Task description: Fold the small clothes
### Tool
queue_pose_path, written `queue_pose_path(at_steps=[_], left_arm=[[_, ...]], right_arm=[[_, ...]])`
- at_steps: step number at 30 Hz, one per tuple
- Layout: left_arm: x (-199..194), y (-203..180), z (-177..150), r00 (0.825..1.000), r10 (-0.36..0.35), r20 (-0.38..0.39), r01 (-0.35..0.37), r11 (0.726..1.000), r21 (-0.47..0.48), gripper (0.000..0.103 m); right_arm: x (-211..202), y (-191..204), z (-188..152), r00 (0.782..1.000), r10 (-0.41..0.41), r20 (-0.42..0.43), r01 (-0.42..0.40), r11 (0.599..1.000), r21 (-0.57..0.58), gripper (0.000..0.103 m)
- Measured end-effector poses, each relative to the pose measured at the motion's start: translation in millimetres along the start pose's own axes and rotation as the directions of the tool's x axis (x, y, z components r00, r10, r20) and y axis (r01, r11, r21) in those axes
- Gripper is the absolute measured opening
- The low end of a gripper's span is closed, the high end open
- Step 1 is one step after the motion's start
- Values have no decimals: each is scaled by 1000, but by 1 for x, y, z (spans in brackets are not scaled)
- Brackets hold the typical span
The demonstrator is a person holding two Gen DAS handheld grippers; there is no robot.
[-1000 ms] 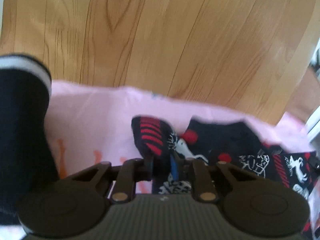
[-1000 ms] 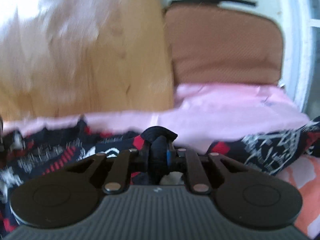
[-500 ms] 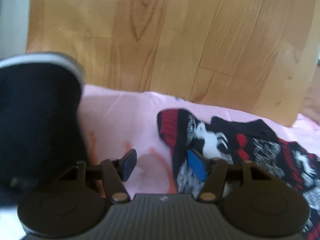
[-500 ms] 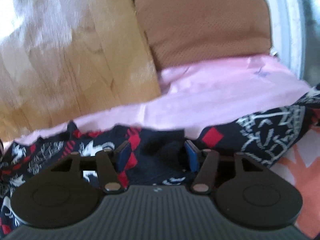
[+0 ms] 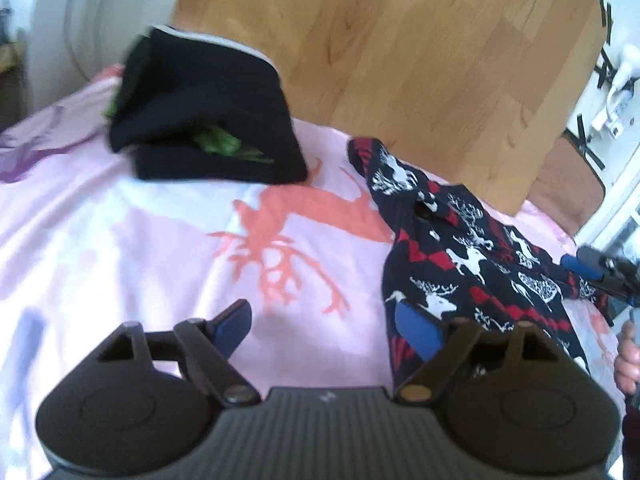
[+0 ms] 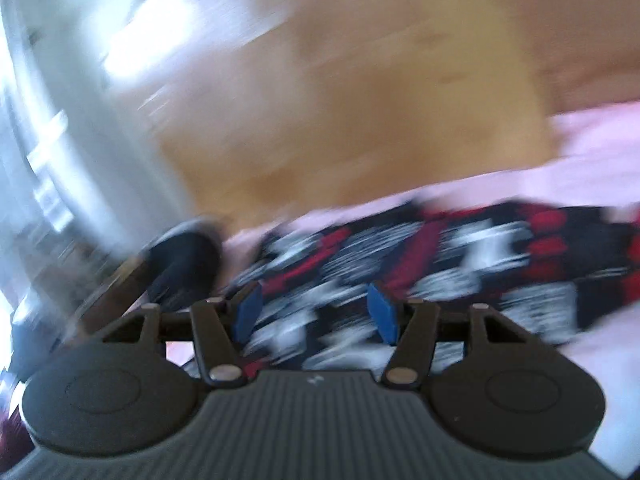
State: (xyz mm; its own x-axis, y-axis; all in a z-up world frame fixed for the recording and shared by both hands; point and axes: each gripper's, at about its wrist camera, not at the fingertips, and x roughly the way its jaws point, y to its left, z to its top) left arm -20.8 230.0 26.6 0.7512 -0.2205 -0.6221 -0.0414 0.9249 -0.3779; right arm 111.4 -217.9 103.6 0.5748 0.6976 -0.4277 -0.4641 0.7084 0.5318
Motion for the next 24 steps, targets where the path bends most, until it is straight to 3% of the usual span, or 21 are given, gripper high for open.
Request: queue_pose_path(at_steps=[3,5,8,9,11,12,14,16,18,19,20,21,24], left_arm=[[-22,11,-6,999,19,50,-16,999,-47,82],[-35,16,-9,997,31,76,-26,997,-72,82],[-49,23,-16,994,31,104,-22,996,-84,82],[-53,25,-18,993,29,110,-19,996,-87,82],[-60,29,-22,993,21,120,-9,995,-99,82],[-63,30,-25,992,18,125,-5,995,-103,82],[-65,32,-28,991,-2,134,17,994,-110,82],[-61,32,-29,991,-38,130,54,992,-118,83],[-49,27,-25,992,-80,102,92,989,-114,83],[-44,21,-25,991,-94,91,103,989,-105,83],[-39,14,-22,990,-114,81,121,989,-87,83],[-32,6,-20,988,-138,71,143,988,-66,84],[-14,-14,-15,980,-196,29,197,980,-36,86]], right_arm=[[27,69,-14,980,135,-143,-156,977,-143,63],[45,118,-32,949,196,-248,-257,935,-244,65],[71,178,-75,892,201,-406,-358,861,-361,63],[79,187,-85,888,159,-431,-349,843,-409,62],[98,196,-107,894,41,-446,-291,810,-508,17],[105,191,-107,888,26,-459,-278,827,-489,16],[104,159,-78,894,140,-426,-265,931,-249,16],[86,112,-44,933,256,-254,-251,967,52,15],[73,69,-28,980,172,-102,-149,967,205,21],[68,52,-25,995,66,-74,-48,973,227,42],[67,42,-24,996,-6,-90,27,972,235,58],[63,33,-27,994,-34,-103,60,964,258,58],[42,23,-42,996,-1,-90,28,955,297,58]])
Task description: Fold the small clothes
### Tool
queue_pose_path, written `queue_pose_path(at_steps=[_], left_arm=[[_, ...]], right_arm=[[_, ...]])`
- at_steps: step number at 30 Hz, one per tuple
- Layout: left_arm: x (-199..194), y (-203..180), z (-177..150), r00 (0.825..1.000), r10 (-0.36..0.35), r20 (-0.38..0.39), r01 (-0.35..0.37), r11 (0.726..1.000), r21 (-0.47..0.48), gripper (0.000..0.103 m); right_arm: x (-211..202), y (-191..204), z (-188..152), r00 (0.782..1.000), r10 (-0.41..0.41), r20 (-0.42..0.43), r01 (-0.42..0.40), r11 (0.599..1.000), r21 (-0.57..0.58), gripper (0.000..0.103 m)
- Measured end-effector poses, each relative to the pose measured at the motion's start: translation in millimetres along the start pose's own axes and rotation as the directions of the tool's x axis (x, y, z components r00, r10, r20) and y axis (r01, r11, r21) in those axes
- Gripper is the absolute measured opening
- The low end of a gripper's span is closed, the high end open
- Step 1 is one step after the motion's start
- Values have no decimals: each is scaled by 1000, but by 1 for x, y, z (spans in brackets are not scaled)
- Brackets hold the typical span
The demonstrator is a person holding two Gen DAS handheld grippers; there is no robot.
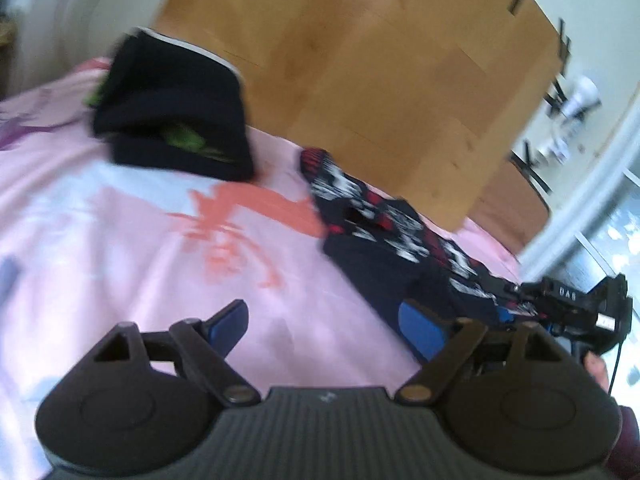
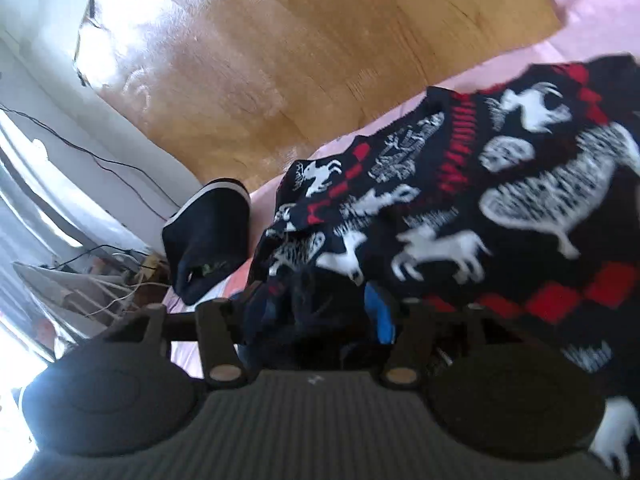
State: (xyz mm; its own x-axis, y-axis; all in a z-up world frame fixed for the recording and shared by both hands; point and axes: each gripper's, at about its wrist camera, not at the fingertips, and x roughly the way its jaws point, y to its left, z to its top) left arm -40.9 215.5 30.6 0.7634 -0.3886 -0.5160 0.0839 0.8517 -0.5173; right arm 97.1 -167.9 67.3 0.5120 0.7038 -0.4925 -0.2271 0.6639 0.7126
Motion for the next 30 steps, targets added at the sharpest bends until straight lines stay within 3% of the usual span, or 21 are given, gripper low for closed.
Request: queue_pose_path(at_steps=[6,8,11,14,17,18,20,21,22,25,27,30], left_arm=[[34,-47,8,991,-111,-68,117,989,86,86],[41,-66,10,986,-144,-79,153,980,126,87],[54,-91,14,979,-175,-106,192,966,174,88],[64,-110,18,977,-171,-128,195,958,211,88],[58,-112,22,979,-168,-111,189,957,219,91],[54,-110,24,982,-161,-100,180,959,217,93],[47,-103,26,986,-142,-86,157,967,201,94],[44,-100,26,988,-133,-84,147,971,189,95],[40,-96,26,988,-127,-85,140,974,177,96],[27,-81,20,988,-114,-103,129,981,146,103],[19,-70,12,983,-123,-136,138,984,112,103],[11,-54,1,976,-133,-175,143,989,46,101]], right_arm=[[-36,-15,-15,997,73,31,-73,997,17,59],[-39,-13,-18,998,58,35,-56,998,-35,65],[-37,-7,-27,999,30,23,-27,993,-115,66],[-29,0,-33,1000,22,-3,-22,982,-187,69],[-15,19,-39,998,-54,-26,43,946,-322,70],[-12,27,-43,996,-85,-17,72,920,-385,68],[-4,45,-49,990,-142,13,128,843,-522,17],[-1,51,-51,987,-161,18,144,817,-559,17],[-3,56,-52,990,-142,22,129,811,-571,17],[-22,76,-63,997,50,-55,-74,780,-622,17],[-31,90,-75,981,147,-128,-195,733,-652,17],[-30,103,-97,933,243,-264,-359,670,-650,17]])
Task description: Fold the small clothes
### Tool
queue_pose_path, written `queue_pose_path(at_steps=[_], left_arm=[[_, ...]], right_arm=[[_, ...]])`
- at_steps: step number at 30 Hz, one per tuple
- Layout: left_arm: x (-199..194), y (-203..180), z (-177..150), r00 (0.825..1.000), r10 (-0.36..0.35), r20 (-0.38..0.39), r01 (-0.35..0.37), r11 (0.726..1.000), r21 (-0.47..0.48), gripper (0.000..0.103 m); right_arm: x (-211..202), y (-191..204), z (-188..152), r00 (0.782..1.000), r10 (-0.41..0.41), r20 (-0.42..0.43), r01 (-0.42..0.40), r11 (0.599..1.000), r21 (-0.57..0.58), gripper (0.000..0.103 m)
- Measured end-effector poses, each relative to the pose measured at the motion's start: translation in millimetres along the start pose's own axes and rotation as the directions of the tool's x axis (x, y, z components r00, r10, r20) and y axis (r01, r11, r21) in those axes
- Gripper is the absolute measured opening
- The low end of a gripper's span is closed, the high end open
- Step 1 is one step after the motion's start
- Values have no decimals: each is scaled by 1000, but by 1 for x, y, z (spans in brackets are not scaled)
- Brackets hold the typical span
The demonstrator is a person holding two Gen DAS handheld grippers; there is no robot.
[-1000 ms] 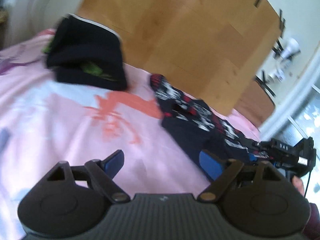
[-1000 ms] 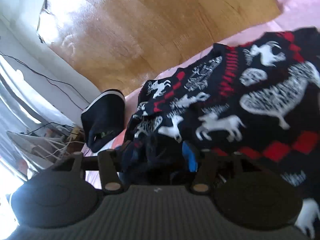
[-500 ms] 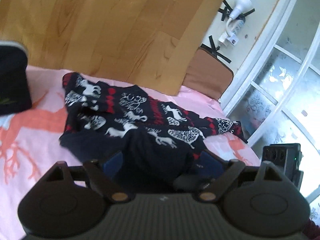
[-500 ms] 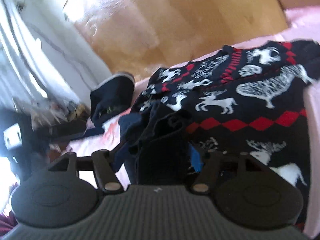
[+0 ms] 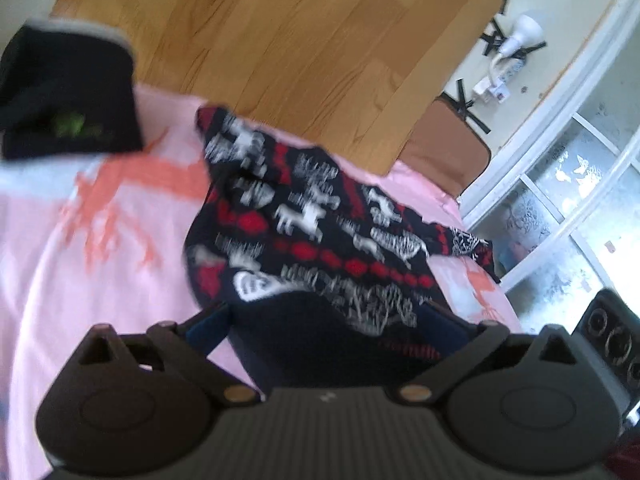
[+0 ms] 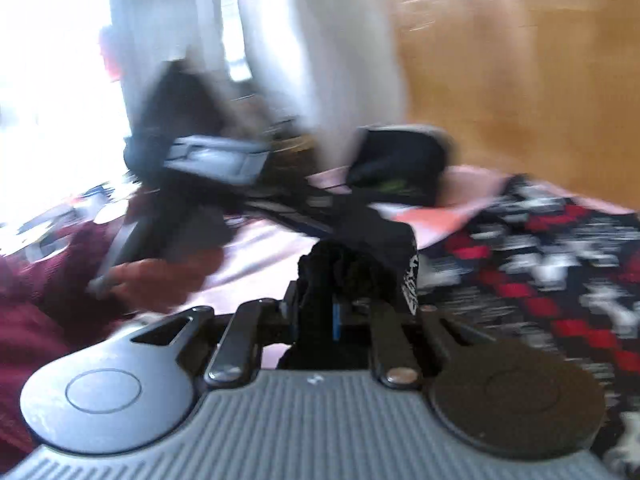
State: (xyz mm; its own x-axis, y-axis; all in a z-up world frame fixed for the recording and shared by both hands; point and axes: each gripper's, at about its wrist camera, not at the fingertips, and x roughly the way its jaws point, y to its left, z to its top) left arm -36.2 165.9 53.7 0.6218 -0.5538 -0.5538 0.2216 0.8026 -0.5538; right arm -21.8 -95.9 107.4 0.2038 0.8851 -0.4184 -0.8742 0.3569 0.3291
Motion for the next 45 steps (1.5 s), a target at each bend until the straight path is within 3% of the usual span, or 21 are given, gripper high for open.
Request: queue_pose_path(at_steps=[2,3,4,6,7,10,13,14,16,19,23,27,29,31,32,34,38,41,42,43,45], left_arm=[[-6,7,-10,1000,19,-4,-19,999,-27,77],[-8,10,-15,999,39,-16,-39,999,-28,46],[-10,13,-20,997,67,-33,-68,997,-34,26],[-15,21,-32,990,134,-54,-136,990,-43,14],[-18,27,-38,985,165,-59,-168,985,-48,13],[-27,46,-52,966,244,-82,-249,966,-65,8],[-42,51,-56,968,243,-56,-247,966,-82,11],[-47,50,-57,969,246,-33,-248,965,-80,19],[-52,48,-59,971,239,-5,-239,968,-80,63],[-50,42,-62,977,212,6,-211,976,-55,72],[-40,37,-67,981,195,-9,-195,981,-17,77],[-39,36,-68,982,188,-19,-188,982,-6,75],[-39,34,-70,980,199,-22,-199,980,6,56],[-35,33,-72,978,204,-53,-204,979,10,12],[-35,32,-73,974,221,-53,-220,975,13,12],[-39,27,-75,974,220,-56,-218,975,34,10],[-59,2,-84,982,187,-27,-181,973,143,10],[-51,-5,-95,978,192,-81,-175,967,185,10],[-45,-5,-98,970,219,-103,-196,961,194,11],[-39,-2,-101,960,249,-126,-221,954,201,14],[-45,4,-96,963,234,-135,-207,960,190,17]], right_arm=[[16,12,-7,998,45,-51,-46,998,-33,18],[24,15,-10,996,53,-71,-56,998,-39,18],[32,15,-13,994,61,-89,-64,998,-29,18],[44,14,-18,990,80,-115,-81,997,3,24],[49,14,-21,985,100,-140,-99,995,18,30],[52,16,-26,953,231,-195,-222,973,68,33],[32,12,-23,969,185,-162,-181,983,39,36],[18,5,-22,979,156,-133,-150,987,51,36],[-15,-13,-21,995,73,-66,-65,992,113,40],[-75,-39,-31,990,-139,10,134,965,226,46],[-147,-48,-73,922,-387,-24,366,847,385,55],[-172,-31,-120,884,-461,-74,436,758,485,61],[-169,-22,-137,889,-455,-60,415,743,525,66],[-156,-17,-154,900,-434,-44,383,737,557,62],[-150,-7,-156,885,-466,-16,400,742,539,44],[-137,5,-149,861,-505,-55,465,741,485,13],[-174,8,-133,805,-591,-40,541,706,457,10],[-213,12,-125,751,-658,-52,614,668,421,10],[-218,9,-126,748,-659,-75,624,661,415,10],[-216,2,-130,764,-635,-114,616,667,419,11],[-201,-12,-143,808,-547,-220,584,692,425,12]])
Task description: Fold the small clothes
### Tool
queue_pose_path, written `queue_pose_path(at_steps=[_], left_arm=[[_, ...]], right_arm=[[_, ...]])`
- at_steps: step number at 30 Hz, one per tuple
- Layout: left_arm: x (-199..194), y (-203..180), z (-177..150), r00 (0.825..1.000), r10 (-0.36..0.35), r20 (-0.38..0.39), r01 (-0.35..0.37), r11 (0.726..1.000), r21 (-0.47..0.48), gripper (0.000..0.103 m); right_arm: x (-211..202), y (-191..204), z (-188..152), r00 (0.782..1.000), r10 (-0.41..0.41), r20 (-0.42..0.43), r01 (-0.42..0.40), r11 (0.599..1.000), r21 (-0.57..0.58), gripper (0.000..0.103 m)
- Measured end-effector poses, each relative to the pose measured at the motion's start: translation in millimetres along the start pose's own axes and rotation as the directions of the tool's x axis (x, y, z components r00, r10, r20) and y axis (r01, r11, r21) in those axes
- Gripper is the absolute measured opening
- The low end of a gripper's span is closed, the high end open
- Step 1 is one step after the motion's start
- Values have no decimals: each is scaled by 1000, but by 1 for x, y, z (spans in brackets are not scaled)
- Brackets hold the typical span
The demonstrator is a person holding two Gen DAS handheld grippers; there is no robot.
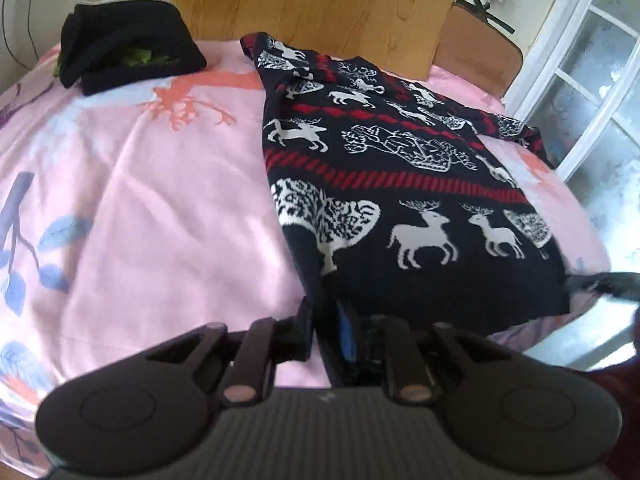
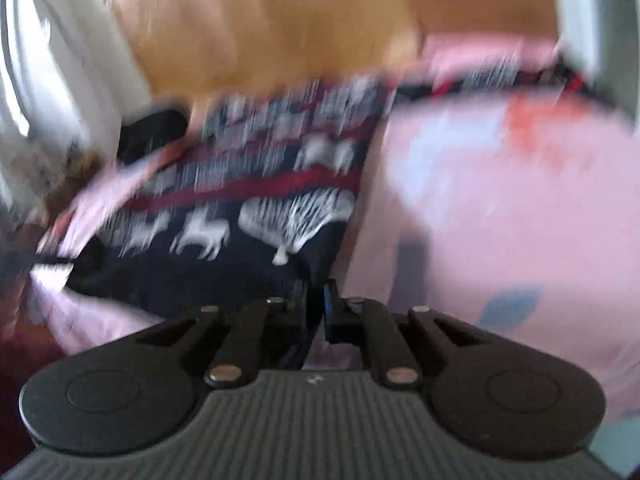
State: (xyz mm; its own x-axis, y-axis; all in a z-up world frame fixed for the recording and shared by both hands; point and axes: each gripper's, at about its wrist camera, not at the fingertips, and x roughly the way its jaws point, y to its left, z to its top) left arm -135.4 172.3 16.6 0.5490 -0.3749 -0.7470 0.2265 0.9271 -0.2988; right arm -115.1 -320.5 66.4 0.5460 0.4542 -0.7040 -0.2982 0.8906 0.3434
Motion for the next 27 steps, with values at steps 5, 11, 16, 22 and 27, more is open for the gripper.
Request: queue_pose_path(at_steps=[5,11,16,22,27], left_arm=[[-33,13,35,984,124,126,-124,992,-9,37],[3,6,135,955,190,229,-204,978,36,52],[93,16,229,957,222,187,-224,975,-13,59],[183,34,279,952,292,93,-288,956,-55,33],[180,41,276,941,327,89,-318,943,-102,10]], right_arm=[[-7,-27,29,996,31,78,-32,999,2,38],[18,-71,106,971,-16,240,-27,984,175,40],[72,-87,149,969,-80,233,29,976,216,43],[123,-94,201,949,-121,291,65,979,195,55],[170,-114,231,959,-156,237,93,962,257,52]])
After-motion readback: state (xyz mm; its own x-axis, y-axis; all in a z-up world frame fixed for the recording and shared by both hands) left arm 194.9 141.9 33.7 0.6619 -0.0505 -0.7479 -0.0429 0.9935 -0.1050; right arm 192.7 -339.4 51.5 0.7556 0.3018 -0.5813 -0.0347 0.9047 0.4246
